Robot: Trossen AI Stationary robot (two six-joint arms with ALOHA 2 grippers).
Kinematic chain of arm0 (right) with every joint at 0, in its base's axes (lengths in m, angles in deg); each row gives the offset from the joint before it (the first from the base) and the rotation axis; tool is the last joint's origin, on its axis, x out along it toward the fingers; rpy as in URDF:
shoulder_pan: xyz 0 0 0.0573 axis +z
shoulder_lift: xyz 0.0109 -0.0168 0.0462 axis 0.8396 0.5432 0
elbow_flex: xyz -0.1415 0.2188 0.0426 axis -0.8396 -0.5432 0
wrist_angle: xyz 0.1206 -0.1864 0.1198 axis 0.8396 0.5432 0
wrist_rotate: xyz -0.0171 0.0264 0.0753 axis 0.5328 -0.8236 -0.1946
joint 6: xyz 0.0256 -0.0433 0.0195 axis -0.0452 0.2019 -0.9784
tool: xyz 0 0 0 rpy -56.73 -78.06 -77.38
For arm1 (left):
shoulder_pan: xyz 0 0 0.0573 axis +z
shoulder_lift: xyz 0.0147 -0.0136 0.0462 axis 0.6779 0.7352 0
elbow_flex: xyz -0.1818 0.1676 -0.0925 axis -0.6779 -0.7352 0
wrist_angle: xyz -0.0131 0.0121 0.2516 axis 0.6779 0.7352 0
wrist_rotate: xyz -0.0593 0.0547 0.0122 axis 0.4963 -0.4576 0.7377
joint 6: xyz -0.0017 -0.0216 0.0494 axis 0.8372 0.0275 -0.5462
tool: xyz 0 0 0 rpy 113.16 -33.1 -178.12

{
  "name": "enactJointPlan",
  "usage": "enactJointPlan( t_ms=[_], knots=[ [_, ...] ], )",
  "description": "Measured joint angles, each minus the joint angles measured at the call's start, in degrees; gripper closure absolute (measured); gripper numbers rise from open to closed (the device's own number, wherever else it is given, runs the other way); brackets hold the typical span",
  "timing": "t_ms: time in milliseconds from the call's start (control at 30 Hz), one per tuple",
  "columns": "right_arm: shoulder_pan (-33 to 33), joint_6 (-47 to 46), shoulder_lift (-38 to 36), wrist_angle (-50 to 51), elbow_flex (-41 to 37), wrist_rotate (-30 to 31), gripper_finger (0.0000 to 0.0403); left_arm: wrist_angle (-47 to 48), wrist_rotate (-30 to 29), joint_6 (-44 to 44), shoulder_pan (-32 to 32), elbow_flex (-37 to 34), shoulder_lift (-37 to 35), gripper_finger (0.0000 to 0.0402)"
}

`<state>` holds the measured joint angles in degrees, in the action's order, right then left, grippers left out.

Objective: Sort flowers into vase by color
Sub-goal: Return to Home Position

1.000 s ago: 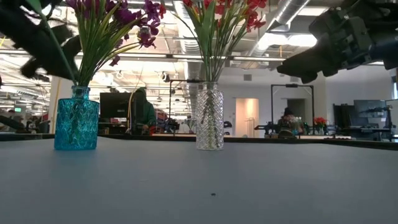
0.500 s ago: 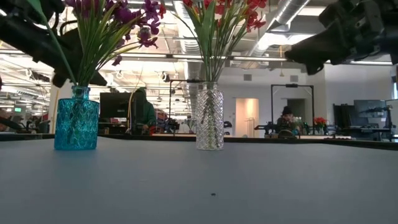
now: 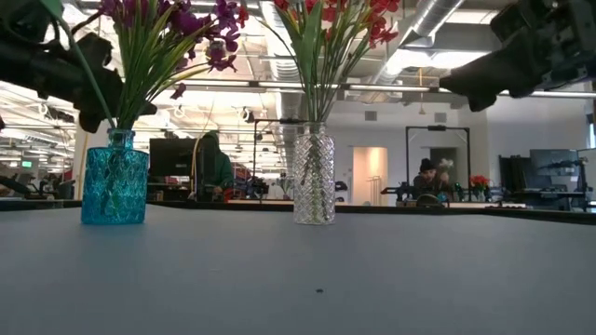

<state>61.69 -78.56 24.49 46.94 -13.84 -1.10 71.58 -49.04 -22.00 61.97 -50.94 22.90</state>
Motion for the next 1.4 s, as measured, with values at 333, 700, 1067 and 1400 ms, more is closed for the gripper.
enactJointPlan(
  t_ms=[333,700,1067,1400],
  knots=[
    [-3.86,-1.48,-3.81,0.34,-5.91,0.08,0.0295,1.49,0.21,-1.27,0.00,-0.92,-1.53,0.0401],
    [-4.75,-2.25,-5.34,-2.04,-9.57,-0.18,0.0387,2.97,1.86,-0.44,-0.04,-0.92,-1.55,0.0401],
    [-4.75,-2.62,-5.34,6.53,-9.61,7.30,0.0348,3.76,0.13,0.60,-0.02,-0.92,-1.55,0.0401],
    [-4.67,-1.17,-5.68,17.55,-7.65,6.81,0.0345,9.25,0.28,2.79,-0.02,-0.92,-1.51,0.0401]
  ],
)
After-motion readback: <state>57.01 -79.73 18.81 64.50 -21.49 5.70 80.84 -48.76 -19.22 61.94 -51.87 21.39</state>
